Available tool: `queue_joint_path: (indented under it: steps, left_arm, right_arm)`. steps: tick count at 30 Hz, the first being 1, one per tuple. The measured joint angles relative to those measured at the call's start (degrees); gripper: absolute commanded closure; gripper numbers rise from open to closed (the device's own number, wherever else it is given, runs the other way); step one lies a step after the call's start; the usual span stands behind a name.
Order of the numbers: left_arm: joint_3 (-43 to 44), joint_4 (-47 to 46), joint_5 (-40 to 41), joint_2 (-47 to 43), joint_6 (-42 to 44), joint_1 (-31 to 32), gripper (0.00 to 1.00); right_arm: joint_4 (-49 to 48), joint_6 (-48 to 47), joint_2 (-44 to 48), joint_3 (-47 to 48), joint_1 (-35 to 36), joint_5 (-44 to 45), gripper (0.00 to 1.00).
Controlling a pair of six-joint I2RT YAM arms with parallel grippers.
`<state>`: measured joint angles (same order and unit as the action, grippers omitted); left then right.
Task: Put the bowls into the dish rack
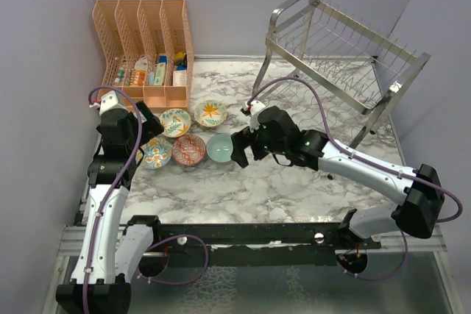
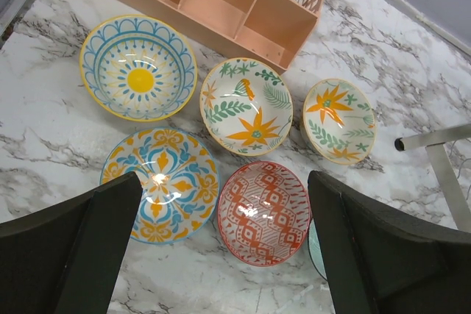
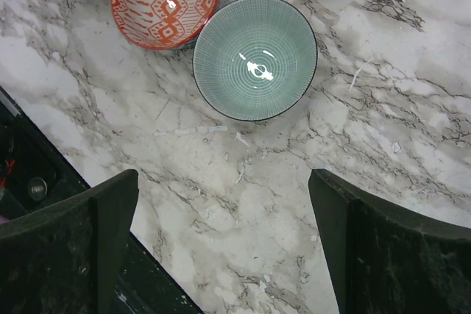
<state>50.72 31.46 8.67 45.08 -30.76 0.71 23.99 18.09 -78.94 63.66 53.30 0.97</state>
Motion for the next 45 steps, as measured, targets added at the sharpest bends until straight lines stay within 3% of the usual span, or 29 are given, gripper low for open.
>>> queue_joint_path:
  steps: [13, 19, 35, 39, 45]
  left_arm:
    - [-4.37, -1.75, -1.27, -1.64, 1.20, 0.00, 0.01]
    - [-6.67, -3.23, -2.25, -3.87, 1.36, 0.00, 0.01]
    - [-11.63, -5.86, -0.90, -9.92, 1.14, 0.00, 0.01]
    - [-11.65, -5.95, -0.17, -10.05, 1.14, 0.00, 0.01]
    - [-11.65, -5.95, 0.09, -10.05, 1.14, 0.00, 0.01]
  right_arm:
    - [-2.27, -2.27, 1.51, -1.73, 0.02, 0.48, 0.01]
    - [-3.15, -5.38, -5.75, 1.38, 0.81, -0.17, 0.01]
    - [-7.43, -15.08, -20.39, 8.35, 1.36, -8.09, 0.26]
    - [-7.87, -16.33, -24.35, 10.36, 1.97, -8.31, 0.38]
    - [-7.74, -17.07, -28.44, 11.10, 3.13, -7.87, 0.45]
